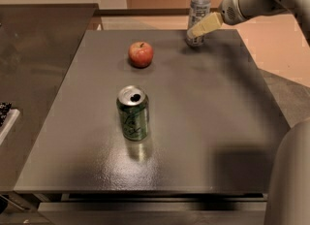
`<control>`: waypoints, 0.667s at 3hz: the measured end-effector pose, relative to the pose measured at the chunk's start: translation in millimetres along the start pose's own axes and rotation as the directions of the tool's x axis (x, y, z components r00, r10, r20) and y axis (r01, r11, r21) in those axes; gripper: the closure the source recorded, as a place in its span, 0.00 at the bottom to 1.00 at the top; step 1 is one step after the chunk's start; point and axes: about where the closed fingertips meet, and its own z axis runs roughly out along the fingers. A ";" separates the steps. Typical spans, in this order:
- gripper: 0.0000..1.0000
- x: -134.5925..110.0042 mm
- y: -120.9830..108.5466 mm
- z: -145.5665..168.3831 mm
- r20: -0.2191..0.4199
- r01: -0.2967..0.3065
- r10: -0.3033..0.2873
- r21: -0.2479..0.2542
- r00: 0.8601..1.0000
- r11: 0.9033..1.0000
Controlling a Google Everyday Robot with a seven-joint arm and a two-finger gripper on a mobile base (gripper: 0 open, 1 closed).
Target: Move blue plastic bottle near apple
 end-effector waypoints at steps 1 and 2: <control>0.00 -4.6 -4.2 17.8 0.020 -0.001 0.001 -0.007 1.000 1.000; 0.00 -11.8 -9.4 29.8 0.040 -0.003 0.003 -0.009 0.999 1.000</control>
Offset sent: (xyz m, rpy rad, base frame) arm 0.0483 0.0134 0.0021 0.0500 -0.0464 0.0060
